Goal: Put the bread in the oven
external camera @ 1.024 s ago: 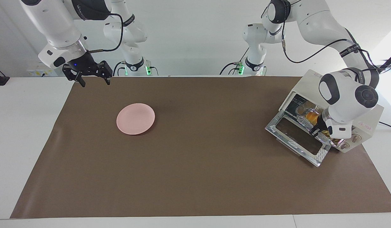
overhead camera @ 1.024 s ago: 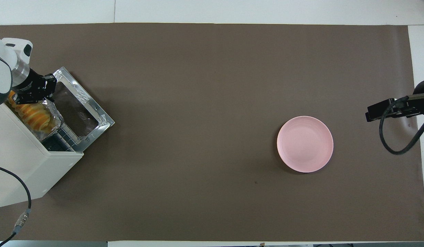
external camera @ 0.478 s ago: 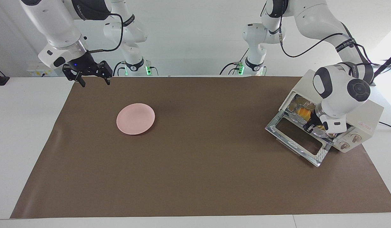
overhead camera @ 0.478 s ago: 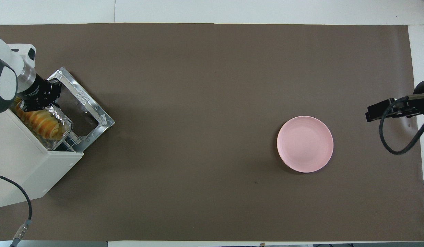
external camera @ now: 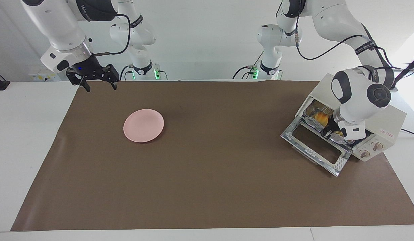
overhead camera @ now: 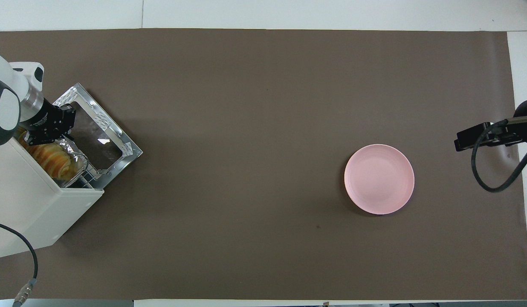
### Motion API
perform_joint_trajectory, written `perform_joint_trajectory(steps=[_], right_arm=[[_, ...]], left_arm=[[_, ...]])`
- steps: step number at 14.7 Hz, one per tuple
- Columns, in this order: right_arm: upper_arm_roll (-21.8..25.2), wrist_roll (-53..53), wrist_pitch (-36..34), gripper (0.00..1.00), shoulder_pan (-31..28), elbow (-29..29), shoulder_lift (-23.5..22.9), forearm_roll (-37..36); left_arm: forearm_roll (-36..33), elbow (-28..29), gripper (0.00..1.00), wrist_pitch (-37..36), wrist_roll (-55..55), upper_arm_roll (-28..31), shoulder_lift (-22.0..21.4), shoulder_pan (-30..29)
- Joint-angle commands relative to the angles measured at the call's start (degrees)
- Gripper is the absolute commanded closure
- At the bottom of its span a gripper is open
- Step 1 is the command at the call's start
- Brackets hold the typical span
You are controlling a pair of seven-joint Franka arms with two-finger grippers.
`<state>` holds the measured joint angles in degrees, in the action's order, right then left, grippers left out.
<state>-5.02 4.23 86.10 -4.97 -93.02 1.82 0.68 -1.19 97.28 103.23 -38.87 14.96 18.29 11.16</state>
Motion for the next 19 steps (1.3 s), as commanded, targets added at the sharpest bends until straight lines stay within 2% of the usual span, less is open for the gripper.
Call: perform_joint_trajectory(steps=[1,3,4,5,6,8,13,16,17,19], right_arm=[[-0.61,-0.54,-0.5,0.0,-0.74,-0.85,1.08,-0.68],[-0.61,-0.54,-0.5,0.0,-0.74,-0.85,1.08,-0.68],[-0.61,-0.54,-0.5,0.0,-0.74,-0.94,1.08,-0.68],[-0.61,-0.54,-0.5,0.0,-0.74,-0.94,1.08,-0.68],[-0.61,-0.54,-0.5,0.0,-0.74,-0.85,1.08,-0.68],[-0.61,-0.54,-0.5,0.0,-0.74,-0.85,1.08,-0.68],[-0.61,-0.54,-0.5,0.0,-0.74,-0.85,1.08,-0.68],[-0.61,-0.54,-0.5,0.0,-0.74,-0.85,1.08,-0.68],[-0.61,-0.54,-0.5,0.0,-0.74,-0.85,1.08,-0.68],[-0.61,-0.54,-0.5,0.0,-0.74,-0.85,1.08,-0.68]], left_arm=[[-3.37,3.09,1.0,1.71,1.26,0.33,-2.21,0.35],[-3.73,3.18,1.0,2.59,1.43,0.33,-2.21,0.18],[-4.17,3.18,0.75,3.64,1.69,0.33,-2.12,-0.17],[-4.78,3.36,0.29,4.17,2.22,0.33,-2.12,-0.26],[-5.23,3.27,0.0,4.35,2.83,0.33,-2.12,-0.44],[-7.33,2.75,0.0,4.96,4.06,0.24,-1.95,-0.61],[-7.78,0.99,0.0,12.17,11.0,0.16,-1.42,0.35],[-7.86,-4.8,0.0,6.32,14.94,-0.46,-1.59,0.53],[-7.34,-6.56,0.0,2.46,21.06,-0.63,-2.38,1.31],[-6.11,-6.49,0.0,-2.57,32.58,-0.9,-6.67,1.41]])
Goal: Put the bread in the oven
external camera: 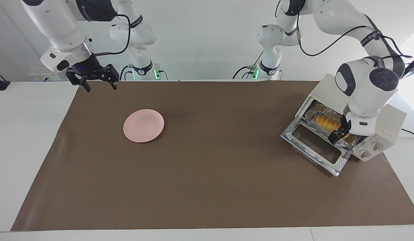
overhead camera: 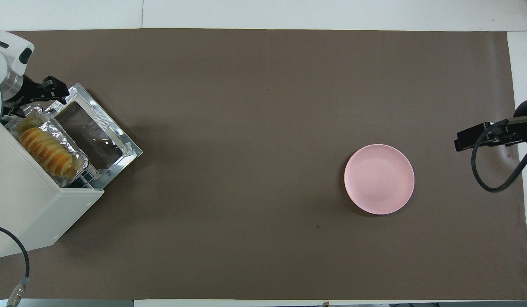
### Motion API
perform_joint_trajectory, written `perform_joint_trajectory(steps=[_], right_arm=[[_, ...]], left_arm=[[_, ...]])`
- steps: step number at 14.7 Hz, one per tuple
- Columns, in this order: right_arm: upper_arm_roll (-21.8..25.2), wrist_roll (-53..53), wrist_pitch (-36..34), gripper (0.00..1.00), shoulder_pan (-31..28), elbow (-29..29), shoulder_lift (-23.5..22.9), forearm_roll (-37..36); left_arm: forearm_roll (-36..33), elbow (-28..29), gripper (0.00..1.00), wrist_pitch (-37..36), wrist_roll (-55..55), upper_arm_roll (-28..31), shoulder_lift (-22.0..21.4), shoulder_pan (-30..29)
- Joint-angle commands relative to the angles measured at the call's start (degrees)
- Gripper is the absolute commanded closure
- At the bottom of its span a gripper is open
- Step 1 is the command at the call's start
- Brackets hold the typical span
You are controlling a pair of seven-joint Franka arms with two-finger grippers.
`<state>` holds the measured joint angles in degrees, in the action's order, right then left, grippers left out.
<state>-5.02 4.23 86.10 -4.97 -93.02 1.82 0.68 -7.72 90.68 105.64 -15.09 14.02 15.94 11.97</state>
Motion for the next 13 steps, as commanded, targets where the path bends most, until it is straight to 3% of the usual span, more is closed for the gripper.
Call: perform_joint_trajectory(steps=[1,6,10,13], right_arm=[[-0.61,-0.54,-0.5,0.0,-0.74,-0.85,1.08,-0.68],[-0.61,-0.54,-0.5,0.0,-0.74,-0.94,1.08,-0.68],[-0.61,-0.54,-0.5,0.0,-0.74,-0.85,1.08,-0.68],[-0.61,-0.54,-0.58,0.0,-0.74,-0.85,1.08,-0.68]], left_arm=[[0.43,0.28,0.0,-6.48,12.24,-0.04,-6.07,0.69],[0.51,0.28,0.0,-14.65,19.57,-1.09,-11.88,1.04],[0.6,0.63,0.0,-21.51,19.92,-16.53,-14.7,-8.78],[4.37,0.37,0.0,-22.84,19.92,-17.18,-16.1,-9.24]])
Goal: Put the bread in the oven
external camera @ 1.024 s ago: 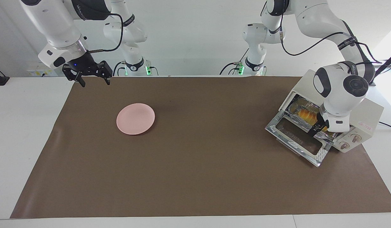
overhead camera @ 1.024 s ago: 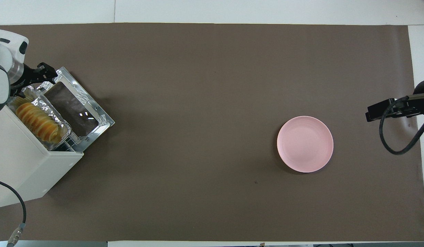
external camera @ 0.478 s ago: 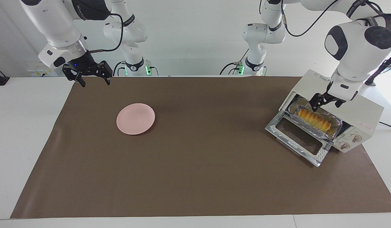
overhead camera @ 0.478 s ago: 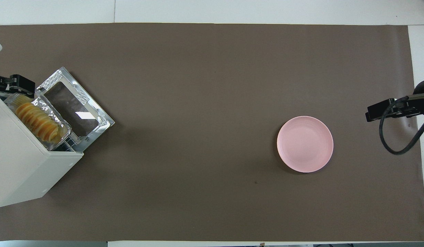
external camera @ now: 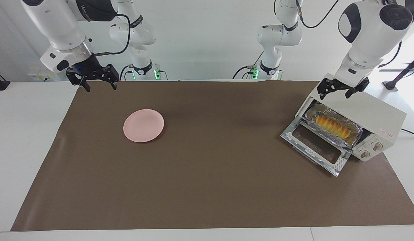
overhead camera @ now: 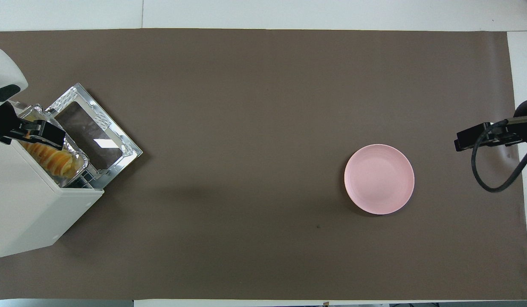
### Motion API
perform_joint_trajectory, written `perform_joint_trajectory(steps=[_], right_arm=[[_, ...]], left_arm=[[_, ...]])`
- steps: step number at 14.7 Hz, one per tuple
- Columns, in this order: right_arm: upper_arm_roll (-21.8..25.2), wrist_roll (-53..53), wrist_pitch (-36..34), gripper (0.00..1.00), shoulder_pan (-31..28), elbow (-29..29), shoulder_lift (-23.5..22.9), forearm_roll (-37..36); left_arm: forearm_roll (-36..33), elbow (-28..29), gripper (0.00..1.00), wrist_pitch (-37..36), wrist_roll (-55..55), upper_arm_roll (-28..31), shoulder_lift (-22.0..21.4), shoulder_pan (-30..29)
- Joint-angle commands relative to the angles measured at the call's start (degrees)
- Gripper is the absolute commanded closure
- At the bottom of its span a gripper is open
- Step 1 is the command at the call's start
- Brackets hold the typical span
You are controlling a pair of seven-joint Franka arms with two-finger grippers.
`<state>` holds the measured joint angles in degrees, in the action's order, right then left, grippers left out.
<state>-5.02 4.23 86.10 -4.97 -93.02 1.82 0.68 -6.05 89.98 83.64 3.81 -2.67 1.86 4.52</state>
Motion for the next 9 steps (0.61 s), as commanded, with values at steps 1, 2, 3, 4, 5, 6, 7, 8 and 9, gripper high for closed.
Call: perform_joint_trajectory(steps=[1,2,3,4,5,6,7,8,9], right_arm=[[-0.61,-0.54,-0.5,0.0,-0.74,-0.85,1.08,-0.68],[-0.61,-0.54,-0.5,0.0,-0.74,-0.85,1.08,-0.68],[-0.61,-0.54,-0.5,0.0,-0.74,-0.85,1.08,-0.68],[-0.61,-0.54,-0.5,0.0,-0.74,-0.85,1.08,-0.68],[-0.61,-0.54,-0.5,0.0,-0.74,-0.85,1.08,-0.68],[-0.61,-0.54,-0.5,0.0,-0.74,-0.85,1.08,-0.68],[-0.61,-0.54,-0.5,0.0,-0.74,-0.85,1.08,-0.68],[-0.61,-0.54,-0.5,0.0,-0.74,-0.85,1.08,-0.68],[-0.61,-0.54,-0.5,0.0,-0.74,-0.85,1.08,-0.68]], left_arm=[[4.28,1.17,0.0,-0.93,1.02,-0.15,-2.82,-1.71],[4.64,1.17,0.0,-0.85,1.02,0.03,-3.0,-1.79],[4.64,1.08,0.0,-0.93,0.94,0.03,-3.01,-1.79],[4.64,0.99,0.0,-1.19,0.85,-0.05,-3.09,-1.71],[4.64,0.9,0.0,-1.28,0.76,-0.05,-3.09,-1.7],[4.64,0.99,0.0,-1.2,0.41,-0.05,-3.18,-1.7],[4.73,0.99,0.0,-1.2,0.5,-0.14,-3.18,-1.7],[4.91,1.25,0.0,-1.2,0.5,-0.14,-3.36,-1.44],[5.0,1.43,0.0,-1.02,0.5,-0.14,-3.53,-1.44]])
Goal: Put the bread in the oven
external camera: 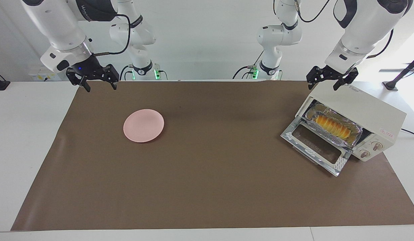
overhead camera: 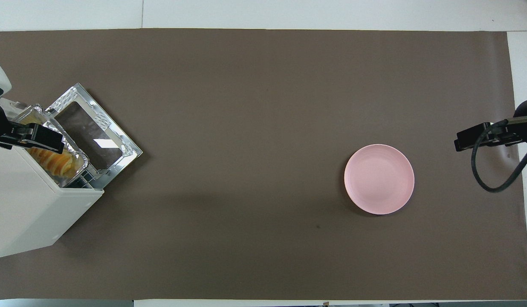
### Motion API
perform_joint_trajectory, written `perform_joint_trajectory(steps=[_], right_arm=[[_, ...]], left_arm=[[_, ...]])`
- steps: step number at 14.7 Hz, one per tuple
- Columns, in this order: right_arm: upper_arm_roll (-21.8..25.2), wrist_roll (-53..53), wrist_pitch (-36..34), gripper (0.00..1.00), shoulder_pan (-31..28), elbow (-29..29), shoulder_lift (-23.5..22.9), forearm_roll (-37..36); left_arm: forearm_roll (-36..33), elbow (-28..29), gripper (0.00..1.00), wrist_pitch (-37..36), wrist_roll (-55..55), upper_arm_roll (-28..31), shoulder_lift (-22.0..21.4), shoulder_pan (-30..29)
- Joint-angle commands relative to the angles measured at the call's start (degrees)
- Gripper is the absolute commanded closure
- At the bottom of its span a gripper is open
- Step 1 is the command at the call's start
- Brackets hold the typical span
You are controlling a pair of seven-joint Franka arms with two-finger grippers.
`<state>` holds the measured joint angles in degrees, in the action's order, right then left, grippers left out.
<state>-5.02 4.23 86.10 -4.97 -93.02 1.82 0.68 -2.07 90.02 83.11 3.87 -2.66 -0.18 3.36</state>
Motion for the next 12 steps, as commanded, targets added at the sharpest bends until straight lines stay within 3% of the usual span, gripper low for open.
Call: perform_joint_trajectory(steps=[1,12], right_arm=[[-0.61,-0.54,-0.5,0.0,-0.74,-0.85,1.08,-0.68],[-0.61,-0.54,-0.5,0.0,-0.74,-0.85,1.16,-0.68]], left_arm=[[1.02,1.39,0.0,-0.24,0.61,-0.15,-1.49,-0.55],[0.58,1.48,0.0,4.68,1.05,-0.41,-1.22,0.15]])
